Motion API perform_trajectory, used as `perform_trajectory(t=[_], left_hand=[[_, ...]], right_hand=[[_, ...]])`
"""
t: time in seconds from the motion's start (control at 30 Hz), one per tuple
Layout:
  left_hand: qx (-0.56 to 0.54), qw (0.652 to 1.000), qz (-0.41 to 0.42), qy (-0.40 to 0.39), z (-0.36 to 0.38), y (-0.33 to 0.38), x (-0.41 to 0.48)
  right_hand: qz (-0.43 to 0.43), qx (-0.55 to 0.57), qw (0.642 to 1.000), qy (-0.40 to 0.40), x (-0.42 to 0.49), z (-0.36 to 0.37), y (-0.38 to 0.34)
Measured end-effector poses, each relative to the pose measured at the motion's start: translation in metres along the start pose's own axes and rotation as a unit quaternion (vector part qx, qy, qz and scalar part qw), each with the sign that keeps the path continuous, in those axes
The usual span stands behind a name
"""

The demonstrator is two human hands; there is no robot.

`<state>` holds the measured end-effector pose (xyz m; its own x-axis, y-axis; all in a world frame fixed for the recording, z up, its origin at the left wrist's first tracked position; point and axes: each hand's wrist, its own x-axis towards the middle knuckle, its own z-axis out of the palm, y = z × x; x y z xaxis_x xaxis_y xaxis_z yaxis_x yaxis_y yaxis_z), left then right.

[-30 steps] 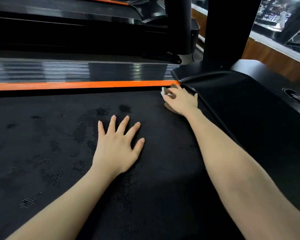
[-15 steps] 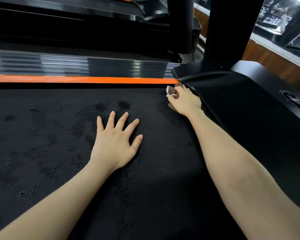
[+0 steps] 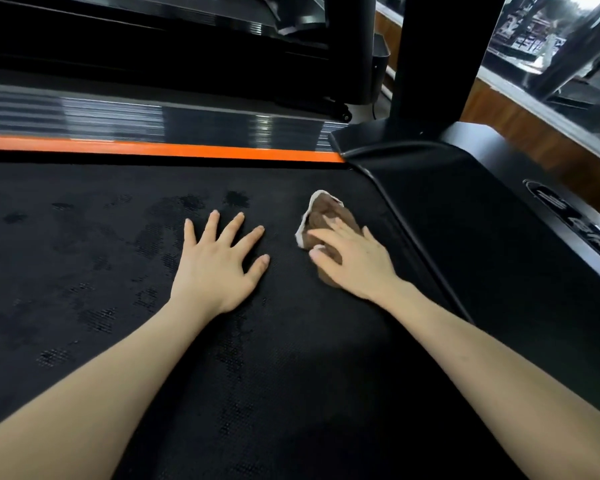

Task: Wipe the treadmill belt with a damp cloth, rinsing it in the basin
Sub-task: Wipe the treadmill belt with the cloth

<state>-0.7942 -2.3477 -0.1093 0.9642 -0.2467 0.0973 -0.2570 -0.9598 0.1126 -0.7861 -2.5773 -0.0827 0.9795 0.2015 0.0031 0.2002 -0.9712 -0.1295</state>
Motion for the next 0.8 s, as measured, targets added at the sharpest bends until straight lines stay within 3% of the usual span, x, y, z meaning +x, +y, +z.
perform_trajectory(t=[0.13, 0.23, 0.37, 0.47, 0.53, 0.63, 0.8], left_hand=[[0.002, 1.000, -0.001, 0.001, 0.001, 0.002, 0.001], [0.010, 1.000, -0.002, 0.005, 0.001, 0.002, 0.002], [0.007, 1.000, -0.002, 0.009, 0.001, 0.002, 0.002], [0.005, 1.000, -0.003, 0.009, 0.002, 0.002, 0.001], [0.007, 1.000, -0.005, 0.010, 0.002, 0.003, 0.002], [0.007, 1.000, -0.002, 0.006, 0.000, 0.002, 0.001], [-0.006, 1.000, -0.002, 0.008, 0.000, 0.002, 0.001]], right_hand=[[0.134, -0.012, 0.991, -0.014, 0.010, -0.011, 0.031], [0.115, -0.045, 0.992, -0.036, -0.005, -0.004, 0.019], [0.106, -0.093, 0.987, 0.072, 0.002, -0.018, 0.028], [0.161, 0.016, 0.987, -0.017, 0.024, -0.018, 0.032], [0.142, 0.078, 0.987, -0.017, 0.031, -0.009, 0.015], [0.031, 0.107, 0.994, 0.011, 0.012, 0.002, -0.024], [-0.014, 0.049, 0.999, 0.000, -0.057, 0.000, -0.042]])
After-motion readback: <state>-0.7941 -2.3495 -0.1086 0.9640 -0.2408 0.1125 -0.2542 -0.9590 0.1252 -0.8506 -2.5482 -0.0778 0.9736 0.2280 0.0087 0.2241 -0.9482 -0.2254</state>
